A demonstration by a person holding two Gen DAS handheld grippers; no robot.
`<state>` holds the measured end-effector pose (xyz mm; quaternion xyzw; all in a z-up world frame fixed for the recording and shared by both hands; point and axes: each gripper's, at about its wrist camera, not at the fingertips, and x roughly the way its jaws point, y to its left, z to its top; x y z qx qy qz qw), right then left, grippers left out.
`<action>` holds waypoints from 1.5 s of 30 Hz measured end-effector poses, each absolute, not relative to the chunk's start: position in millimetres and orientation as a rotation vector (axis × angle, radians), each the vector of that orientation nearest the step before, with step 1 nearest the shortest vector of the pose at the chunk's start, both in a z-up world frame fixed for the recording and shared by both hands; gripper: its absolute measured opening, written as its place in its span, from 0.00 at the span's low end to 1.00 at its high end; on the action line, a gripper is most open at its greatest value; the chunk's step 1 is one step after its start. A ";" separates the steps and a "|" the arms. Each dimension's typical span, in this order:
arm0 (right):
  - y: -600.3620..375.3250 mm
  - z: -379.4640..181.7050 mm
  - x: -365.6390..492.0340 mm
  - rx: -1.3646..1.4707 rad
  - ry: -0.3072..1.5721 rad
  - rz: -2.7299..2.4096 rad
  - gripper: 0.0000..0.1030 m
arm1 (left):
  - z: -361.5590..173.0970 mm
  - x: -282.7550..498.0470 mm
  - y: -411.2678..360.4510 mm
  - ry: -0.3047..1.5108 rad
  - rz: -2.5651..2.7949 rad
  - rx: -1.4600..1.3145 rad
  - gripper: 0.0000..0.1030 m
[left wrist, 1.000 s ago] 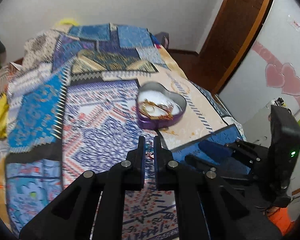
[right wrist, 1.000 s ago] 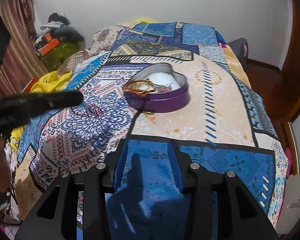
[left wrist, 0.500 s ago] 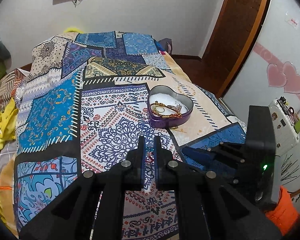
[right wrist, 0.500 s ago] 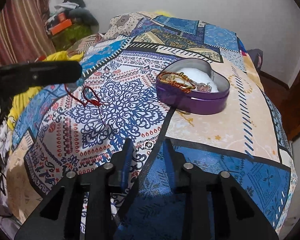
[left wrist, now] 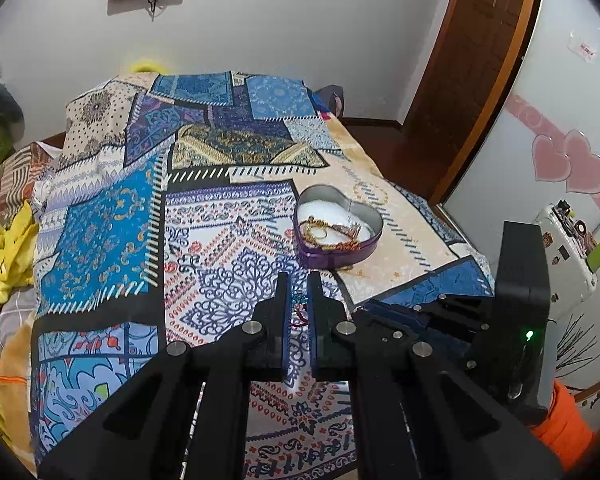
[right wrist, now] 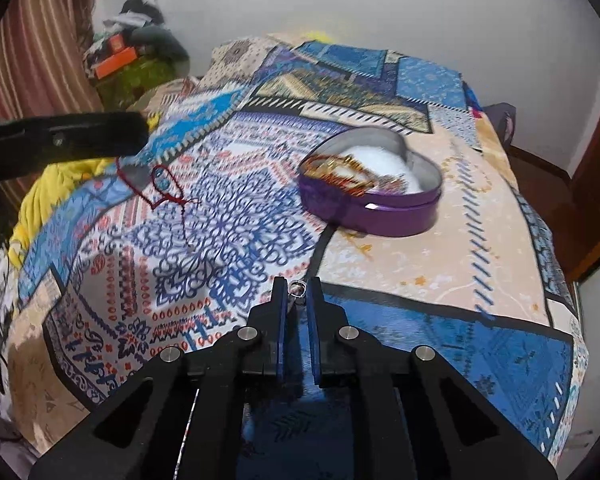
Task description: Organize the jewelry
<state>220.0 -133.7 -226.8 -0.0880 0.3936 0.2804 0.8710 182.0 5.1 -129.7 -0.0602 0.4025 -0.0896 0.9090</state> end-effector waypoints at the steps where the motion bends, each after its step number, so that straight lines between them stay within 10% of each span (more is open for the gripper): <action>1: -136.7 -223.5 220.9 -0.174 0.815 0.579 0.08 | -127.0 182.6 3.9 0.824 -0.187 -0.122 0.05; 45: -149.4 -177.5 277.7 -0.094 0.671 0.507 0.08 | -116.4 261.6 -24.0 0.781 -0.252 -0.151 0.05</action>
